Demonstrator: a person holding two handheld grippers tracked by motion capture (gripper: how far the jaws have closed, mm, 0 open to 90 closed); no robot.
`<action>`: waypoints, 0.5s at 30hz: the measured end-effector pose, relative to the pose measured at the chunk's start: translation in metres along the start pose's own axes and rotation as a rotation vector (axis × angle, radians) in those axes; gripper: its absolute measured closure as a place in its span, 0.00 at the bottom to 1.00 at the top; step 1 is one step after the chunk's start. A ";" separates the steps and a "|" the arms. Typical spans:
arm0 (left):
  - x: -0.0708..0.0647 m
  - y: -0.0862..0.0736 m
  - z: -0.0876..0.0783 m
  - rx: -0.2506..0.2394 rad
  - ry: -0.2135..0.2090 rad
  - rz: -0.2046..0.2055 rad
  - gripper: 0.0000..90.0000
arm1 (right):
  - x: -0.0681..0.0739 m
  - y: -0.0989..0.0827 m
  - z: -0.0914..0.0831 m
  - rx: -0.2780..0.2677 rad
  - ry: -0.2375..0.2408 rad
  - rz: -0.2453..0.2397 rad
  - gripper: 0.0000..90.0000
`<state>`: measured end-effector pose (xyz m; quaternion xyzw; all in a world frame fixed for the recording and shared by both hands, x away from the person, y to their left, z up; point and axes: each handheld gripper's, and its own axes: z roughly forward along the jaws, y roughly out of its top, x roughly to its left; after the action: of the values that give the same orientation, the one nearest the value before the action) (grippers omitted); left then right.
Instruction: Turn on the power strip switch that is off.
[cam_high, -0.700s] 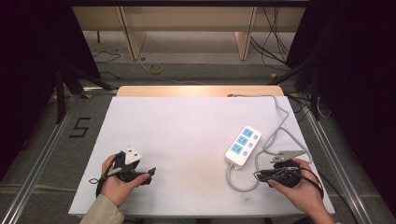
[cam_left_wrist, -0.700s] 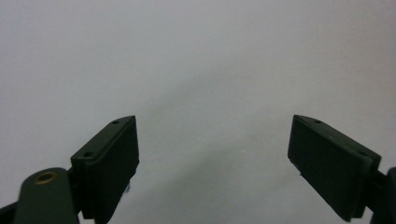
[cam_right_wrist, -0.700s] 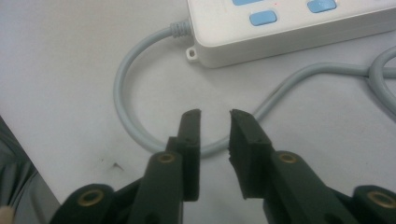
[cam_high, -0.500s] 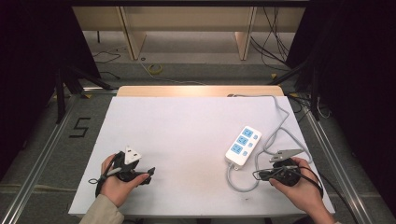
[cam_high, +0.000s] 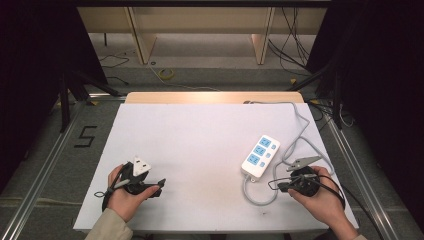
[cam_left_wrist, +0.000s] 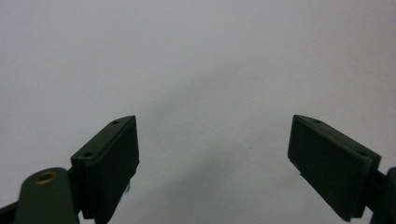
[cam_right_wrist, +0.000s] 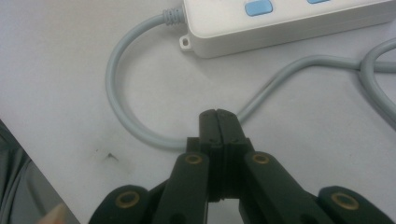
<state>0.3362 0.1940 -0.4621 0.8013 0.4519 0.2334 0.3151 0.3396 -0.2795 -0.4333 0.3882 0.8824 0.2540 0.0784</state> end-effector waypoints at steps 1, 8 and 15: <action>0.000 0.000 0.000 0.000 0.000 0.000 0.18 | 0.000 0.001 0.000 0.005 -0.002 0.006 1.00; 0.001 0.000 0.000 -0.003 0.002 -0.001 0.18 | -0.001 0.009 0.000 0.036 -0.009 0.004 1.00; 0.001 0.000 0.000 -0.009 0.006 -0.002 0.18 | -0.003 0.015 0.001 0.055 -0.007 0.011 1.00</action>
<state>0.3367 0.1952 -0.4620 0.7987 0.4527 0.2376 0.3174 0.3515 -0.2728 -0.4266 0.3959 0.8866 0.2289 0.0694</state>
